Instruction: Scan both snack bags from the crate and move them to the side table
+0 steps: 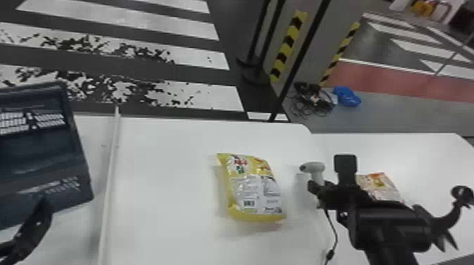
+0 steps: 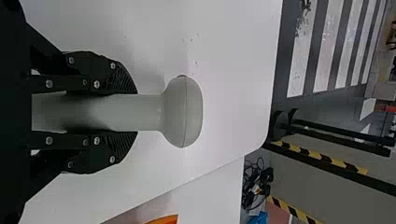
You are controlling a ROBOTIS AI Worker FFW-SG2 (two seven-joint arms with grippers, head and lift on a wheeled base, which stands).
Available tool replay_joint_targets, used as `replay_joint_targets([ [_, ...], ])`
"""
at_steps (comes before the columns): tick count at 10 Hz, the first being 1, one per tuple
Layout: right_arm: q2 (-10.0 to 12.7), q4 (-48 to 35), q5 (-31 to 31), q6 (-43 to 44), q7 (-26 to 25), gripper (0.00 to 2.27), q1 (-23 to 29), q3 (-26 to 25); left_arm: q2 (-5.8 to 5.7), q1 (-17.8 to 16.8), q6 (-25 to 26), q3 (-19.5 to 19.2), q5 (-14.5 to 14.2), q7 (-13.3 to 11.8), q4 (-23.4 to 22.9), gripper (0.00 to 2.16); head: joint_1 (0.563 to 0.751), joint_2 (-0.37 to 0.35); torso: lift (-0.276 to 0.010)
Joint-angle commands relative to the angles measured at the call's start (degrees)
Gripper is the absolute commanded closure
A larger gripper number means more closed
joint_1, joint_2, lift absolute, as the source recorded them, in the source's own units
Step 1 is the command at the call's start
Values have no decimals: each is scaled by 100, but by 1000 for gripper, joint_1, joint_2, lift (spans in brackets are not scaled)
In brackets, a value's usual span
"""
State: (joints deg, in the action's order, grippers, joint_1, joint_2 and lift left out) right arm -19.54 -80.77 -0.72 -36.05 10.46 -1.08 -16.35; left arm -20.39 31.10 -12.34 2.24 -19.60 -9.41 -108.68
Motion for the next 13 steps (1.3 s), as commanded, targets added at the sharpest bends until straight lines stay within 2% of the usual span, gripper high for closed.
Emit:
replay_joint_targets([
  [1, 3, 44, 1, 23, 0, 2226, -6, 0, -9, -7, 0, 14, 0, 0, -4, 36, 695, -342, -99],
  [3, 3, 61, -8, 40, -18, 2108, -6, 0, -9, -7, 0, 14, 0, 0, -4, 36, 695, -344, -99],
  [4, 12, 61, -16, 58, -26, 1865, 3, 0, -17, -16, 0, 22, 0, 0, -4, 36, 695, -345, -99],
  [5, 29, 61, -16, 111, -62, 1514, 20, 9, -17, -16, 0, 22, 0, 0, -4, 36, 695, -345, -99],
  [7, 29, 70, -16, 111, -79, 1430, 20, 9, -26, -16, 0, 22, 0, 0, -13, 36, 695, -344, -99],
  [8, 29, 79, -16, 111, -79, 1312, 20, 9, -26, -16, 0, 22, 0, 0, -13, 36, 695, -345, -99],
  [9, 21, 97, -16, 111, -79, 1018, 20, 9, -26, -16, 0, 22, 0, 0, -13, 36, 695, -345, -99],
  [11, 21, 140, -16, 111, -79, 890, 20, 9, -26, -16, 0, 22, 0, 0, -13, 36, 695, -346, -99],
  [12, 29, 140, -16, 111, -97, 286, 20, 9, -35, -25, 0, 22, 0, 0, -13, 36, 695, -347, -99],
  [13, 29, 114, -16, 111, -114, 16, 29, 0, -26, -16, 0, 22, 0, 0, -13, 36, 695, -348, -99],
])
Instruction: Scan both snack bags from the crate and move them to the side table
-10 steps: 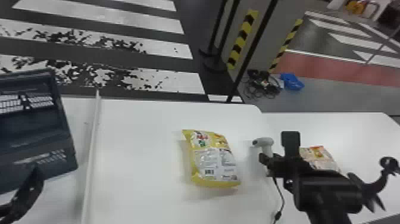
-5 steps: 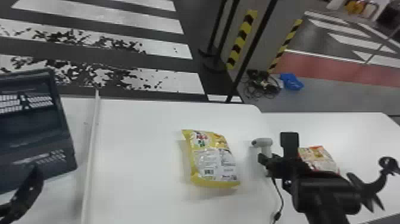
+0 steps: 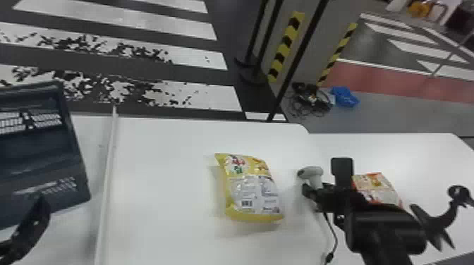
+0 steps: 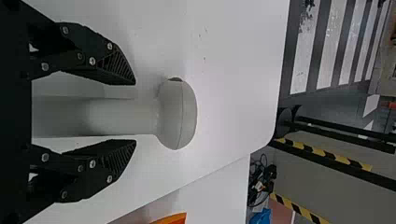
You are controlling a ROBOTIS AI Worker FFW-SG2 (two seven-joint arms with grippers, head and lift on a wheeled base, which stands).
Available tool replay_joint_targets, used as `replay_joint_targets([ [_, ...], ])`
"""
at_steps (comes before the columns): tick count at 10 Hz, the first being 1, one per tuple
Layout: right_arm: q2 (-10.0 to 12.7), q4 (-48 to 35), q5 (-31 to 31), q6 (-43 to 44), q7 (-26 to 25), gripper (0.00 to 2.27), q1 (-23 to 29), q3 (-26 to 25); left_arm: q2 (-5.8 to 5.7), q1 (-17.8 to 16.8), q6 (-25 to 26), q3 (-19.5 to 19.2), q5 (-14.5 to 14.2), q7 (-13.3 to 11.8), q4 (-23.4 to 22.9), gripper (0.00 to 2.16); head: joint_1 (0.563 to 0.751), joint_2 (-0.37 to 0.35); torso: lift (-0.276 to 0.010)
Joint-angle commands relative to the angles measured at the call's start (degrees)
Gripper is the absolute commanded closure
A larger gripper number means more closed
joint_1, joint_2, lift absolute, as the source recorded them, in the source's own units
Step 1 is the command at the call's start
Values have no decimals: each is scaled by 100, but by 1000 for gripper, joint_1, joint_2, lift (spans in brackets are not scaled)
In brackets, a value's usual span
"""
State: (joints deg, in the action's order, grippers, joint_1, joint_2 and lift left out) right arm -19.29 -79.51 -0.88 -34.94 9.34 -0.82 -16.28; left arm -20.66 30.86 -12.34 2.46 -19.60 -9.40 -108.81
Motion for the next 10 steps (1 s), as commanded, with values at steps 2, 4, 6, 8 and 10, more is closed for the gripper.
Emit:
replay_joint_targets([
  [2, 22, -337, -26, -71, -81, 26, 179, -94, 1, -1, 0, 0, 0, 0, 9, 36, 695, -348, -99],
  [4, 127, -1207, -185, -422, -99, 43, 601, -411, 1, -1, 0, 0, 0, 0, 18, 36, 695, -350, -99],
  [6, 206, -2192, -774, -967, 94, 43, 1111, -736, 10, -1, 0, 0, 0, 0, 18, 36, 695, -350, -99],
  [8, 444, -2921, -1248, -1266, 543, 43, 1471, -877, 10, -19, 0, 0, -9, 0, 27, 36, 695, -340, -99],
  [10, 488, -3044, -1899, -1811, 1026, 43, 1462, -965, 1, -19, 0, 0, -9, 9, 27, 36, 695, -278, -99],
])
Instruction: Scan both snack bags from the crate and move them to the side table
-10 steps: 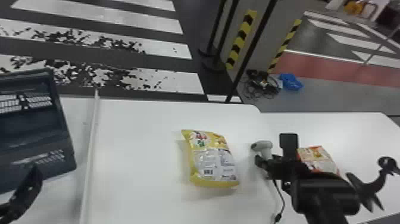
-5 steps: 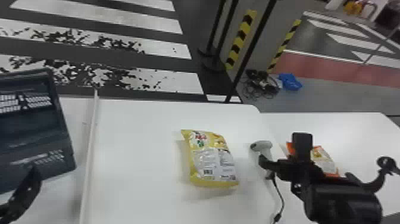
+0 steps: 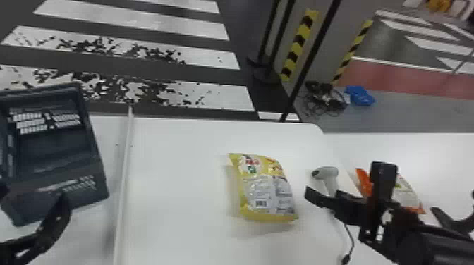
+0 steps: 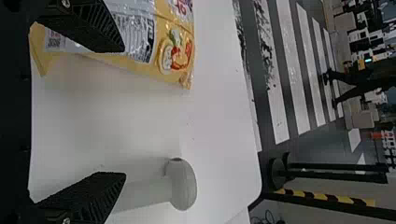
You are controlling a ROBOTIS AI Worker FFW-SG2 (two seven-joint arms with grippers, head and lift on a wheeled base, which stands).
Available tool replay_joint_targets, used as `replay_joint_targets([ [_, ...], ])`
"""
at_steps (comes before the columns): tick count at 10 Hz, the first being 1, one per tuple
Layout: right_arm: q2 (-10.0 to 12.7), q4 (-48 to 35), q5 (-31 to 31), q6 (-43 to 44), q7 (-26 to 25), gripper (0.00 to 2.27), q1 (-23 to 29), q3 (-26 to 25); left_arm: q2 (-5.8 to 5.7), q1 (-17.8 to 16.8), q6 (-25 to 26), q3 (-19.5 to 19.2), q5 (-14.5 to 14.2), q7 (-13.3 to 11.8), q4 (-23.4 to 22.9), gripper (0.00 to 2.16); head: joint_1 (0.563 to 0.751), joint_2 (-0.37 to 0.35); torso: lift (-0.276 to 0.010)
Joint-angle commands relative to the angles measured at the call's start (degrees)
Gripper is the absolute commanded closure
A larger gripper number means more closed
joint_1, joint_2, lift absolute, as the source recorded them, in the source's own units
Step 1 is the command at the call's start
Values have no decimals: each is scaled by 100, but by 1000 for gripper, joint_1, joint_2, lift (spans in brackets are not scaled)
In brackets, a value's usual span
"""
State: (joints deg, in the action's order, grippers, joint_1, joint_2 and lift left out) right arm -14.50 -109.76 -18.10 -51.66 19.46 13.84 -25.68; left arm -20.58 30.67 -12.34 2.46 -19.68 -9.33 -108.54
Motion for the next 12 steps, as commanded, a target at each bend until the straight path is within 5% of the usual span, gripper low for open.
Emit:
replay_joint_targets([
  [1, 44, -11, -466, -279, 146, 43, -13, -42, -8, 0, 0, -9, -1, 1, 0, 36, 695, -264, -99],
  [4, 185, 33, -642, -631, 383, 53, -92, 20, -8, -9, 0, 0, -9, 1, 18, 36, 695, -197, -99],
  [10, -17, 1229, -396, -806, 893, 100, -708, 354, -8, -9, 0, 9, -9, 1, 26, 36, 695, -153, -99],
  [12, -79, 1352, -229, -806, 1104, 917, -760, 362, 1, -26, 0, 9, -9, 1, 35, 36, 695, -155, -99],
])
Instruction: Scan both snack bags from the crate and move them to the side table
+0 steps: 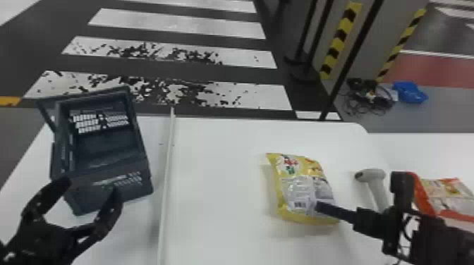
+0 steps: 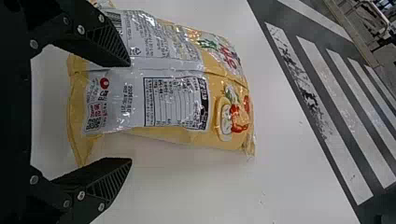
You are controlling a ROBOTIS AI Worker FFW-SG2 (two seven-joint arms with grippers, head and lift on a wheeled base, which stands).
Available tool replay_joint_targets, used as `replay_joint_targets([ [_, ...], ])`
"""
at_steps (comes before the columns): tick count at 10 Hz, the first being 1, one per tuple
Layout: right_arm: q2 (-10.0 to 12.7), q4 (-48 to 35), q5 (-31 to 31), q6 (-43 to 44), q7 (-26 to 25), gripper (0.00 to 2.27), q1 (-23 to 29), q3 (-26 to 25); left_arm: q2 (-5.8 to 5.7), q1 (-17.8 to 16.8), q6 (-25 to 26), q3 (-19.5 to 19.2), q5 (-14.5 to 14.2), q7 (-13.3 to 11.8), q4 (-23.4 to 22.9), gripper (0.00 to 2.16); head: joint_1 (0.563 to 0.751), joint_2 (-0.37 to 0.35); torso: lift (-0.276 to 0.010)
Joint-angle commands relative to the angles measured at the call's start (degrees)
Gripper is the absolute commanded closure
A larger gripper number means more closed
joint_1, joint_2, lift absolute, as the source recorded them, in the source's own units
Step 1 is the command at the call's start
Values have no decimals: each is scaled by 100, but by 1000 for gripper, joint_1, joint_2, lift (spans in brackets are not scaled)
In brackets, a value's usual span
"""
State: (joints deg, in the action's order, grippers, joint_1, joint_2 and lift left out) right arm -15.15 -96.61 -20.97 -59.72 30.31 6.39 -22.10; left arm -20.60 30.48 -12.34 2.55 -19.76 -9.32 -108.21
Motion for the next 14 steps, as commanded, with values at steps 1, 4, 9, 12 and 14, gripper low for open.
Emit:
replay_joint_targets([
  [1, -49, 99, 84, -18, 54, 1585, -50, 21, 4, -7, 0, 0, -2, 0, 2, 36, 695, -158, -99],
  [4, -40, 143, 137, 123, 362, 2240, -41, 13, 4, -7, 0, 0, -2, 0, 2, 36, 695, -162, -99],
  [9, 91, -639, -294, 17, 335, 2236, 249, -532, -5, 11, 0, 9, 7, 0, 2, 36, 695, -163, -99],
  [12, 47, -1008, -575, -53, -43, 2240, 135, -1165, -5, 20, 18, 9, 16, 0, -42, 36, 695, -197, -99],
  [14, -49, -859, -680, 298, -403, 2240, -6, -1499, -23, 28, 35, 9, 16, 0, -69, 36, 695, -242, -99],
])
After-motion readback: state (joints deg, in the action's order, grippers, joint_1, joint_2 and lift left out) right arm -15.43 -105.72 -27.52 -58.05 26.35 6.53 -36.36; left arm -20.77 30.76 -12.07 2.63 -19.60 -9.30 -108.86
